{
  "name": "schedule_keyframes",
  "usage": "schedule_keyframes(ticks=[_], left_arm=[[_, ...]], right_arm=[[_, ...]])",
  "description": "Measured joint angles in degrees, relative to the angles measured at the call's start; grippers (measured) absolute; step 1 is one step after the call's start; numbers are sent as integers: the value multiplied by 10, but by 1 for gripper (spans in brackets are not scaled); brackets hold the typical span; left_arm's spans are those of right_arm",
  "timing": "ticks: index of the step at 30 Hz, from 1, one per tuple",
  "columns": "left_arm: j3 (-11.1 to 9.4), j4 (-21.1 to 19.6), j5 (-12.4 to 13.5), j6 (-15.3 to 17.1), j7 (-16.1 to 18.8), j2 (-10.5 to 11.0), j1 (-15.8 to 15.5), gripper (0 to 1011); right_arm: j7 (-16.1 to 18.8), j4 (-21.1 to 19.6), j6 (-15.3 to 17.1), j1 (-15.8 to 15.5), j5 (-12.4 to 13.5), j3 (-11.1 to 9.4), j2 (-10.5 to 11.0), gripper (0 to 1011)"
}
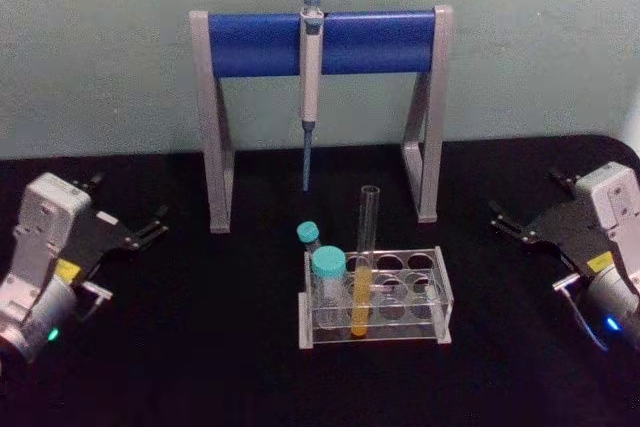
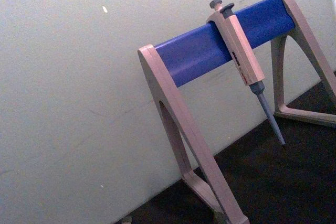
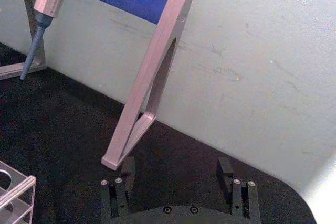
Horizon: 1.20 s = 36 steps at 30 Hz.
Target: Pick up the test tube from the test tube rack, shake it, then place it back into the test tube rack.
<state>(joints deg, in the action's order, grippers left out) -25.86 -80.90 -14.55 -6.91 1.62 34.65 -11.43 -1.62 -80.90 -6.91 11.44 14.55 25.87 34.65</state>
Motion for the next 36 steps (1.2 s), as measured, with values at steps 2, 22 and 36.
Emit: schedule_keyframes(ticks=[2,22,36], left_arm=[[0,0,0,0,0,0,0,1001],[0,0,0,0,0,0,0,1001],[0,0,0,0,0,0,0,1001]], right_arm=[[0,0,0,0,0,0,0,1000],[0,0,0,0,0,0,0,1000],[0,0,0,0,0,0,0,1000]])
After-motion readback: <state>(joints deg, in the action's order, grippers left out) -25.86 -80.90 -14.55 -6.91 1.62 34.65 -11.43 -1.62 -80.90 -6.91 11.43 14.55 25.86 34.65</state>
